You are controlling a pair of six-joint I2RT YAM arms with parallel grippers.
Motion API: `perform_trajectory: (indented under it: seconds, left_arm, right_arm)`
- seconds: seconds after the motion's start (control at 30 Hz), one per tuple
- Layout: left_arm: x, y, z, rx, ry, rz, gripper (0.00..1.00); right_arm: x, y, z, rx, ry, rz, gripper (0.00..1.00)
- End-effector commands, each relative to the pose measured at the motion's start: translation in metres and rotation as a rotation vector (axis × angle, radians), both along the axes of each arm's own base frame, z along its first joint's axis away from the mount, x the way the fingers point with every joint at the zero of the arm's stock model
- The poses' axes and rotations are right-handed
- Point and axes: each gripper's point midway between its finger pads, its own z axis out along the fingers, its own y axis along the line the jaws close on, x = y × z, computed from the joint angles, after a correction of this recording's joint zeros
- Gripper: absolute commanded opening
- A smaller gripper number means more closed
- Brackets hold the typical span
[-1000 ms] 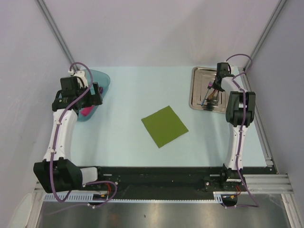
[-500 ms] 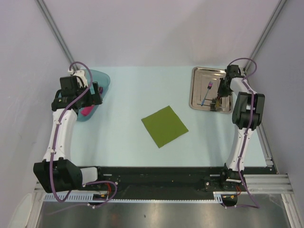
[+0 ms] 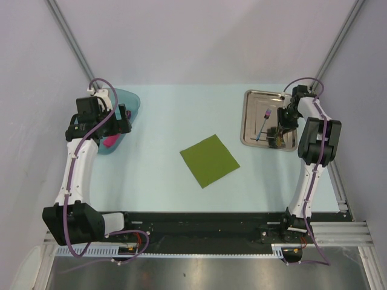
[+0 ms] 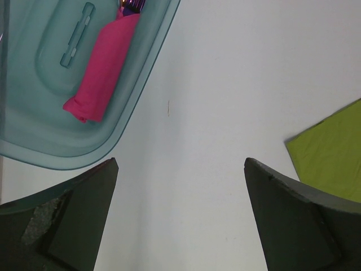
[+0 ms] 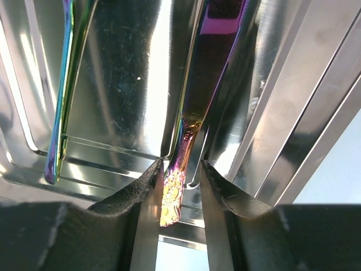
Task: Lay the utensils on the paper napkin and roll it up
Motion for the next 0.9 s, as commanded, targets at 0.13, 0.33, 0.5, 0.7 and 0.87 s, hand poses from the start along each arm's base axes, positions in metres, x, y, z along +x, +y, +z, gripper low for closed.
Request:
perform_trajectory:
  seconds: [0.13,0.33,0.5,0.7,0.87]
  left_arm:
    - [0.001,-0.004,0.023,0.005,-0.074,-0.025,1.0]
    - [0.0,-0.004,0.02,0.004,-0.071,-0.021,1.0]
    - [-0.002,0.0,0.02,0.026,-0.073,-0.014,1.0]
    - [-0.002,0.002,0.021,0.036,-0.076,-0.012,1.0]
    - [-0.001,0.0,0.022,0.029,-0.082,-0.014,1.0]
  right_arm:
    - [0.001,-0.006,0.002,-0.077,0.032,-0.052,0.37]
    - [0.016,0.001,-0.004,-0.113,0.008,-0.127,0.35]
    - [0.014,0.007,-0.018,-0.137,0.038,-0.129,0.32]
    - [0.006,0.007,-0.033,-0.028,0.103,-0.173,0.21]
    - [0.005,-0.003,-0.018,0.007,0.086,-0.189,0.0]
